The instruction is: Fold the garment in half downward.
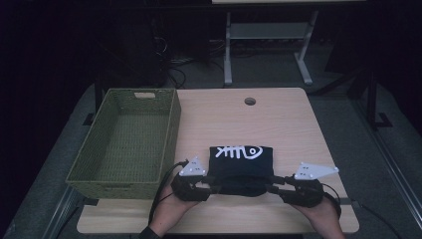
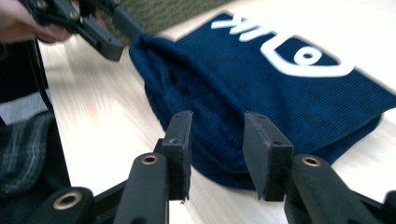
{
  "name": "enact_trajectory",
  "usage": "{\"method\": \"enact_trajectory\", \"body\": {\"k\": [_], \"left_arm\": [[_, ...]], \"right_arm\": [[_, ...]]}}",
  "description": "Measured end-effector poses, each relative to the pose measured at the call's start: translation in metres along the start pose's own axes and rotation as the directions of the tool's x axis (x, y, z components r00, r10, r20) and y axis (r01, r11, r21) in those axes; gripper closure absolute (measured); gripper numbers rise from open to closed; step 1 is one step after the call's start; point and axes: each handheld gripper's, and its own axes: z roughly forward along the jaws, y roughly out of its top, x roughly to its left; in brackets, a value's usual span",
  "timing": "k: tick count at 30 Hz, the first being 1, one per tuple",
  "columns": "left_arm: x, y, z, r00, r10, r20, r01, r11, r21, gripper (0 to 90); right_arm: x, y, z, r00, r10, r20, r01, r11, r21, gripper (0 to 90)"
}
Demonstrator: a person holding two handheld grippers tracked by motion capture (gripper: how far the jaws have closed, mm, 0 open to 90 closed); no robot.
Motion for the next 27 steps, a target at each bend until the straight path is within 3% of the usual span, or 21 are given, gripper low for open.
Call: {"method": "enact_trajectory", "body": {"k": [5, 11, 17, 22, 25, 27], "left_arm": [[-0.002, 0.004, -0.002, 1.0, 0.005, -0.003, -0.005, 0.9999, -0.009, 59.1], [0.001, 0.005, -0.004, 0.9999, -0.009, -0.013, 0.009, 0.9998, -0.019, 59.1], [0.008, 0.017, -0.006, 0.9993, -0.026, -0.026, 0.025, 0.9988, -0.041, 61.3], [0.018, 0.029, -0.003, 0.9982, -0.053, -0.03, 0.051, 0.9967, -0.063, 73.9], [0.027, 0.034, 0.005, 0.9979, -0.06, -0.024, 0.058, 0.9969, -0.052, 89.0], [0.033, 0.036, 0.013, 0.9972, -0.066, -0.037, 0.065, 0.9974, -0.031, 90.0]], "right_arm": [[-0.007, 0.011, -0.007, 0.9998, 0.007, 0.018, -0.007, 1.0, -0.027, 70.0], [-0.021, 0.016, 0.01, 0.9993, 0.001, 0.036, -0.002, 1.0, 0.012, 87.7], [-0.031, 0.017, 0.022, 0.9991, 0.01, 0.04, -0.011, 0.999, 0.033, 89.8], [-0.031, 0.015, 0.025, 0.9996, 0.007, 0.026, -0.008, 0.999, 0.045, 89.8], [-0.03, 0.011, 0.029, 0.9999, 0.008, 0.014, -0.009, 0.998, 0.06, 89.8], [-0.028, 0.01, 0.031, 0.9999, 0.001, 0.012, -0.002, 0.997, 0.073, 89.8]]}}
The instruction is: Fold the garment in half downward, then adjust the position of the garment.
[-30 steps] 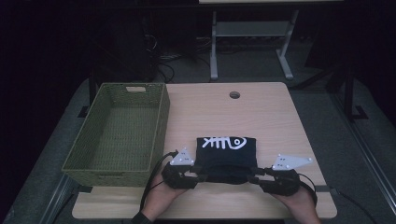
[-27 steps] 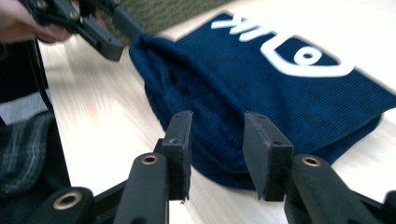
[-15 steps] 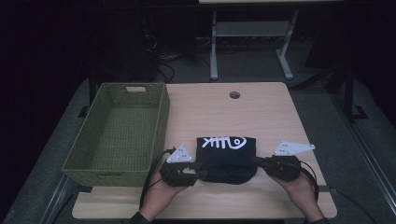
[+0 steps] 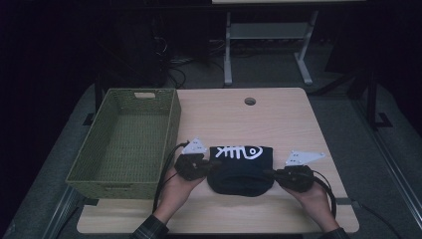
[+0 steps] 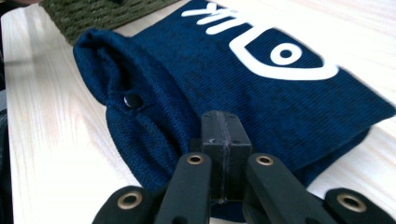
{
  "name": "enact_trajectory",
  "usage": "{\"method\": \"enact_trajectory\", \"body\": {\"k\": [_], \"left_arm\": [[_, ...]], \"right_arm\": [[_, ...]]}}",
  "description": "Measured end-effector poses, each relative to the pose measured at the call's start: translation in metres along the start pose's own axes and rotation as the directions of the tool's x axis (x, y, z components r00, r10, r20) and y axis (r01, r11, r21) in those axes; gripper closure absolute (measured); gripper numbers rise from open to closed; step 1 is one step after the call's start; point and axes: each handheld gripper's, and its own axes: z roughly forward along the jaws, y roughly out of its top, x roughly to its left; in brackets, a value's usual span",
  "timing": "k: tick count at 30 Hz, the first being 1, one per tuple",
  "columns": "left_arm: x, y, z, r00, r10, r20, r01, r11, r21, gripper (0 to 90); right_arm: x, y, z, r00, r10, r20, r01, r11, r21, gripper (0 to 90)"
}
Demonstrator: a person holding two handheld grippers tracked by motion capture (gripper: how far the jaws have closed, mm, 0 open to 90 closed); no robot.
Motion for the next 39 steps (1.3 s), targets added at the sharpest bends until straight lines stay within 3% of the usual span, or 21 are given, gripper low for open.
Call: {"method": "enact_trajectory", "body": {"k": [7, 11, 15, 19, 30, 34, 39], "left_arm": [[0.019, 0.005, 0.037, 0.9972, 0.012, -0.074, -0.008, 0.9981, 0.062, 90.0], [0.029, 0.002, 0.054, 0.9964, -0.001, -0.085, 0.008, 0.9956, 0.093, 90.0], [0.033, 0.001, 0.066, 0.9955, 0.039, -0.086, -0.026, 0.989, 0.145, 90.0], [0.033, 0.0, 0.077, 0.9943, 0.057, -0.091, -0.041, 0.986, 0.161, 90.0], [0.039, 0.005, 0.086, 0.9964, 0.069, -0.048, -0.06, 0.9838, 0.169, 90.0], [0.042, 0.008, 0.088, 0.9985, 0.051, -0.019, -0.048, 0.9848, 0.167, 90.0], [0.04, 0.011, 0.081, 0.9987, 0.046, -0.02, -0.043, 0.9896, 0.137, 90.0]], "right_arm": [[0.004, -0.009, 0.012, 0.9998, 0.0, -0.018, 0.001, 0.999, 0.048, 89.8], [0.007, -0.011, 0.017, 0.9997, -0.018, -0.014, 0.019, 0.998, 0.066, 89.8], [0.009, -0.012, 0.021, 0.9994, -0.031, -0.016, 0.032, 0.996, 0.081, 89.9], [0.014, -0.015, 0.029, 0.999, -0.034, -0.029, 0.037, 0.993, 0.109, 90.0], [0.033, -0.018, 0.038, 0.9959, -0.062, -0.066, 0.069, 0.992, 0.108, 90.0], [0.04, -0.016, 0.041, 0.9929, -0.061, -0.102, 0.072, 0.991, 0.113, 90.0], [0.043, -0.013, 0.04, 0.9913, -0.073, -0.11, 0.085, 0.991, 0.108, 90.0]]}}
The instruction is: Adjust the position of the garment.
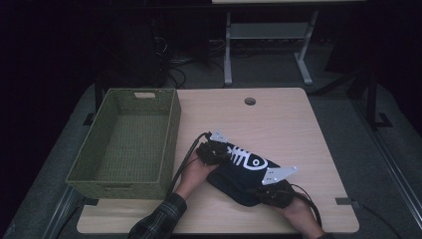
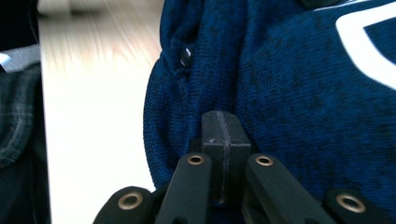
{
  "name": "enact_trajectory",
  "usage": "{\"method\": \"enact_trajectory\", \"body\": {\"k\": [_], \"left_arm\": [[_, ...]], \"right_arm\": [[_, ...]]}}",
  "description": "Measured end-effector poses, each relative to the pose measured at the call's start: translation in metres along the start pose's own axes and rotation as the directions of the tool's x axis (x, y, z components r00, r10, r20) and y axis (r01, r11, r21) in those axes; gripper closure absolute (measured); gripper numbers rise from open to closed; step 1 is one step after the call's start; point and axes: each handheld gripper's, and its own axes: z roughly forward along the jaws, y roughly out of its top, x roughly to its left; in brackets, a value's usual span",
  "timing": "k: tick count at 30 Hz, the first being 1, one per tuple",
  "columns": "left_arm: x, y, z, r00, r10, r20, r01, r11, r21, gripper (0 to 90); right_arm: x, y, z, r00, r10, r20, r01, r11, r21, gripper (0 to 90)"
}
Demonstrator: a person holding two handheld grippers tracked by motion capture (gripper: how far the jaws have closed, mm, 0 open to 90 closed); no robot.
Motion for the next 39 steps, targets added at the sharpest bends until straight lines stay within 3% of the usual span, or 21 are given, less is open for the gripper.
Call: {"method": "enact_trajectory", "body": {"k": [5, 9, 15, 20, 26, 32, 34, 39], "left_arm": [[-0.008, 0.005, -0.022, 0.9999, 0.012, 0.009, -0.012, 0.9988, -0.047, 90.0], [-0.02, 0.004, -0.039, 0.9996, 0.023, 0.016, -0.022, 0.9973, -0.07, 90.0], [-0.034, -0.011, -0.049, 0.9996, 0.017, 0.02, -0.016, 0.9988, -0.047, 90.0], [-0.034, -0.022, -0.038, 0.9998, 0.012, 0.016, -0.013, 0.9995, 0.029, 90.0], [-0.03, -0.027, -0.025, 0.9998, 0.019, 0.008, -0.019, 0.9977, 0.064, 90.0], [-0.029, -0.026, -0.026, 0.9998, 0.015, 0.011, -0.015, 0.9983, 0.056, 90.0], [-0.029, -0.024, -0.028, 0.9998, 0.018, 0.007, -0.018, 0.9984, 0.054, 90.0], [-0.026, -0.018, -0.036, 0.9998, 0.013, -0.018, -0.012, 0.9996, 0.027, 76.4]], "right_arm": [[-0.005, 0.005, -0.019, 0.9996, -0.004, 0.026, 0.006, 0.996, -0.094, 90.0], [-0.014, 0.012, -0.035, 0.9961, 0.009, 0.088, 0.004, 0.989, -0.151, 90.0], [-0.038, 0.012, -0.046, 0.9794, 0.071, 0.189, -0.037, 0.983, -0.18, 90.0], [-0.056, 0.006, -0.035, 0.9667, 0.114, 0.229, -0.086, 0.988, -0.128, 90.0], [-0.061, -0.004, -0.018, 0.9646, 0.116, 0.237, -0.108, 0.993, -0.049, 90.0], [-0.061, -0.005, -0.017, 0.9635, 0.121, 0.238, -0.111, 0.992, -0.055, 90.0], [-0.059, -0.005, -0.02, 0.9628, 0.133, 0.235, -0.118, 0.99, -0.077, 85.5], [-0.056, -0.007, -0.032, 0.9576, 0.149, 0.247, -0.122, 0.985, -0.119, 76.8]]}}
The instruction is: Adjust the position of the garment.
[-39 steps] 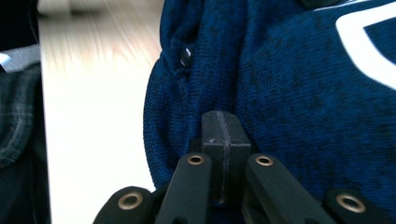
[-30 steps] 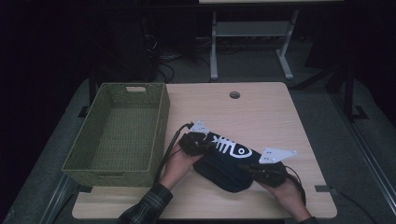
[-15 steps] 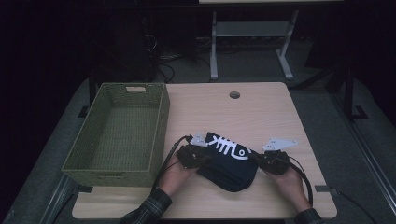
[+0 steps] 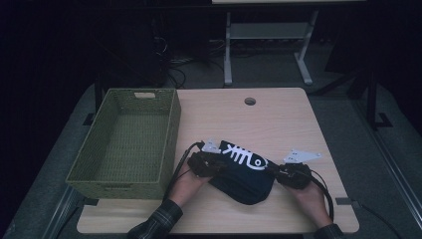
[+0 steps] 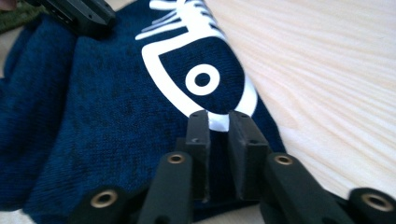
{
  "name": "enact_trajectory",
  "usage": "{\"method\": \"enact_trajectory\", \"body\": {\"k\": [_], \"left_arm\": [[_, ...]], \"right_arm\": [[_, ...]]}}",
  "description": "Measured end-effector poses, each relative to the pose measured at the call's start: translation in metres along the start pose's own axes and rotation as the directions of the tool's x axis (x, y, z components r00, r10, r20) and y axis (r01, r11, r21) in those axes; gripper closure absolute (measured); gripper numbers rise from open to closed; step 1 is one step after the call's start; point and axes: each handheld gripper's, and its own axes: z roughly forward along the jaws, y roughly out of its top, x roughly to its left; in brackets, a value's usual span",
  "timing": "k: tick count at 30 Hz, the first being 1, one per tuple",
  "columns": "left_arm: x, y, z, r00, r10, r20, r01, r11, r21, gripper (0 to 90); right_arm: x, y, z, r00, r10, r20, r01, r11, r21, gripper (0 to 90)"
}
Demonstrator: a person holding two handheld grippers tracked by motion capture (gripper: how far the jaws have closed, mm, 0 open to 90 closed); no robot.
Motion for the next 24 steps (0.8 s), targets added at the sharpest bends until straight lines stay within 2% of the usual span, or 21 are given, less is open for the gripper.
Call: {"method": "enact_trajectory", "body": {"k": [2, 5, 7, 9, 11, 14, 16, 17, 20, 24], "left_arm": [[0.002, 0.002, -0.002, 0.9999, -0.011, -0.004, 0.011, 0.9999, -0.005, 71.4], [0.004, 0.005, -0.003, 0.9997, -0.026, 0.002, 0.026, 0.9995, -0.018, 60.8], [0.007, 0.007, -0.003, 0.9995, -0.032, 0.0, 0.032, 0.9994, -0.01, 52.1], [0.01, 0.007, -0.001, 0.9986, -0.052, -0.003, 0.052, 0.9982, -0.031, 45.4], [0.013, 0.008, 0.001, 0.9986, -0.051, -0.011, 0.051, 0.9986, -0.015, 38.9], [0.018, 0.01, 0.003, 0.9983, -0.055, -0.018, 0.055, 0.9985, -0.007, 30.6], [0.021, 0.012, 0.005, 0.998, -0.063, -0.005, 0.063, 0.9979, -0.015, 27.4], [0.022, 0.013, 0.007, 0.9969, -0.078, -0.003, 0.078, 0.9967, -0.02, 26.0], [0.028, 0.012, 0.01, 0.9965, -0.082, -0.011, 0.082, 0.9964, -0.023, 19.9], [0.035, 0.009, 0.014, 0.9952, -0.098, 0.001, 0.098, 0.995, -0.017, 15.4]], "right_arm": [[-0.001, -0.001, -0.007, 1.0, 0.005, 0.007, -0.005, 1.0, -0.018, 69.8], [-0.002, -0.007, -0.016, 0.9987, 0.012, 0.05, -0.009, 0.999, -0.045, 54.7], [-0.005, -0.012, -0.024, 0.9967, 0.041, 0.07, -0.038, 0.998, -0.048, 46.7], [-0.006, -0.017, -0.03, 0.9948, 0.064, 0.079, -0.058, 0.996, -0.071, 39.1], [-0.007, -0.023, -0.036, 0.9916, 0.084, 0.098, -0.077, 0.994, -0.076, 32.1], [-0.009, -0.035, -0.037, 0.9868, 0.098, 0.129, -0.095, 0.995, -0.033, 23.4], [-0.01, -0.041, -0.037, 0.9836, 0.103, 0.148, -0.103, 0.995, -0.009, 16.7], [-0.011, -0.042, -0.036, 0.9821, 0.104, 0.157, -0.106, 0.994, 0.005, 16.0], [-0.012, -0.045, -0.032, 0.9779, 0.108, 0.179, -0.116, 0.993, 0.035, 13.6], [-0.013, -0.048, -0.026, 0.9747, 0.104, 0.198, -0.122, 0.99, 0.076, 13.3]]}}
